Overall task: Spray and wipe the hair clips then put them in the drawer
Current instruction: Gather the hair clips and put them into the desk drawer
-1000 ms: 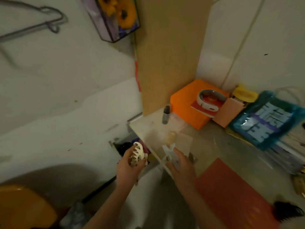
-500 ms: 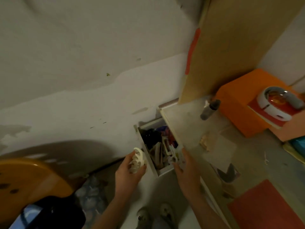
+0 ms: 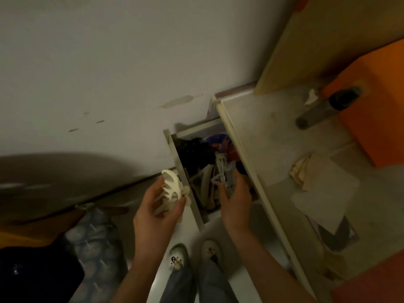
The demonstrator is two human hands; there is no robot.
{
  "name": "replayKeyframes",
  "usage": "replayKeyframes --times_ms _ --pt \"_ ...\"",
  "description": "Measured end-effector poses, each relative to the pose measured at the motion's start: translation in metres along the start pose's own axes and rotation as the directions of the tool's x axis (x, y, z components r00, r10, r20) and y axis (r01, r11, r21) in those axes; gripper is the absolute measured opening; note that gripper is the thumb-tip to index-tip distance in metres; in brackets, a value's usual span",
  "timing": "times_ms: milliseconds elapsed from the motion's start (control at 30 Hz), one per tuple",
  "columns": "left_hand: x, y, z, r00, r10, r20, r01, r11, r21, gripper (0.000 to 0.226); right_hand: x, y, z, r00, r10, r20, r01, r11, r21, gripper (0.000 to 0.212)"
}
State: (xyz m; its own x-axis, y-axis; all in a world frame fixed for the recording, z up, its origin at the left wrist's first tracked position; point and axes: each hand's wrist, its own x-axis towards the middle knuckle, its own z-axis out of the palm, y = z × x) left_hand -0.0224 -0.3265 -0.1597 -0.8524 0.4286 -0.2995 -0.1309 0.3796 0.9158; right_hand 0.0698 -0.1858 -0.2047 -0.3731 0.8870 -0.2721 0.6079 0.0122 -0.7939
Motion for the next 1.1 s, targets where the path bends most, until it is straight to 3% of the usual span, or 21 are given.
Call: replayKeyframes --times_ms 267,600,867,1000,1100 --pt "-0.001 -0.017 0.011 0.999 0.014 0.034 -0.014 1.0 -0.006 0.059 0.024 0.013 0.023 0.999 0.028 -0.036 -0.028 1.0 0.001 0.055" --pt "0.004 -0.021 0.019 0.997 0.026 0.066 -0.023 0.998 -0.05 0.06 0.036 0.023 0.026 0.999 0.026 0.046 -0.025 1.0 -0.01 0.056" --pt "0.003 -0.022 0.017 0.997 0.023 0.075 -0.022 1.0 -0.02 0.061 0.024 0.012 0.013 0.994 -0.076 0.074 0.076 0.997 -0.005 0.057" --pt "0.004 -0.012 0.017 0.997 0.025 0.067 -0.023 0.999 -0.028 0.059 0.011 -0.005 0.0 0.989 -0.128 0.074 0.122 0.989 0.079 0.058" --pt "0.003 -0.001 0.016 0.998 0.026 0.06 -0.024 0.999 -0.031 0.057 -0.005 -0.022 -0.011 0.978 -0.067 0.196 0.031 0.982 0.184 0.059"
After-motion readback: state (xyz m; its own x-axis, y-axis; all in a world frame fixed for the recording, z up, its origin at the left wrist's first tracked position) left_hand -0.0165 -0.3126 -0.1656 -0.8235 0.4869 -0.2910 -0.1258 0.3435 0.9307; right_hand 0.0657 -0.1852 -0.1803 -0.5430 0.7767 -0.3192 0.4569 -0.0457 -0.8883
